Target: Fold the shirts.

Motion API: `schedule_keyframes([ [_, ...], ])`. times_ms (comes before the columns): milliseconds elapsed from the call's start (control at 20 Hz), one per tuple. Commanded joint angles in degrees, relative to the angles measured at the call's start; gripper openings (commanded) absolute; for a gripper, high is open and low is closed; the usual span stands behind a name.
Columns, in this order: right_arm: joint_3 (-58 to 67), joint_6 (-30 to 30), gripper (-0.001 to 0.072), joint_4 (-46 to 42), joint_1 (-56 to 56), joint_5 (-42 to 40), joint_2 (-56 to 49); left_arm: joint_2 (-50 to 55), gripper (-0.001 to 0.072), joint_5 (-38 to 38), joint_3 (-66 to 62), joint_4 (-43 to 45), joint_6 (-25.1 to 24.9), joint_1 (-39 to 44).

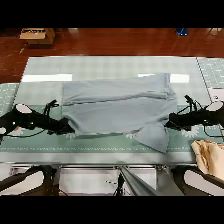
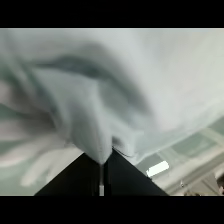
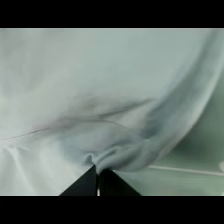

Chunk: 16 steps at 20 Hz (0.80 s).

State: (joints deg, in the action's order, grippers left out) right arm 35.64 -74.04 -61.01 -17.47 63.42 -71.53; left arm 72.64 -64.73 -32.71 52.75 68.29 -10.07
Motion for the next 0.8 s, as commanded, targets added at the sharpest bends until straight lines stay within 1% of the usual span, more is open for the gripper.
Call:
schedule_keyframes([
  [0,5.22,3.13,0.0031,0.72,1.57,4.59,3.72,-1.99,0.0022,-2.95,-6.78,-0.81,-0.35,-1.11],
  [100,12.17,3.19,0.0031,2.19,1.60,4.22,8.83,-5.22,0.0022,-2.84,-13.51,-2.12,-0.33,-1.16],
  [200,18.62,2.19,0.0030,6.32,1.62,-2.69,11.52,-6.23,0.0022,-1.60,-19.26,-4.13,-0.04,-1.05],
  [250,21.35,1.31,0.0029,7.96,1.64,-6.03,11.13,-5.86,0.0022,0.17,-20.90,-4.70,0.81,-0.87],
  [350,25.81,0.74,0.0029,11.26,1.64,-9.68,7.34,-4.50,0.0022,4.17,-22.25,-6.14,2.01,-0.66],
  [450,28.55,1.05,0.0029,15.34,1.68,-11.56,1.57,-2.16,0.0022,7.17,-22.32,-8.85,1.90,-0.31],
  [550,30.45,1.81,0.0029,17.27,2.86,-15.39,-4.15,2.21,0.0022,10.86,-22.64,-10.75,1.77,0.09],
  [650,32.61,1.79,0.0030,17.64,5.22,-18.36,-9.99,7.87,0.0022,10.97,-25.03,-12.79,1.77,0.09],
  [750,34.25,2.27,0.0030,17.49,7.72,-21.18,-14.71,14.23,0.0022,8.55,-29.51,-13.14,1.77,0.26],
])
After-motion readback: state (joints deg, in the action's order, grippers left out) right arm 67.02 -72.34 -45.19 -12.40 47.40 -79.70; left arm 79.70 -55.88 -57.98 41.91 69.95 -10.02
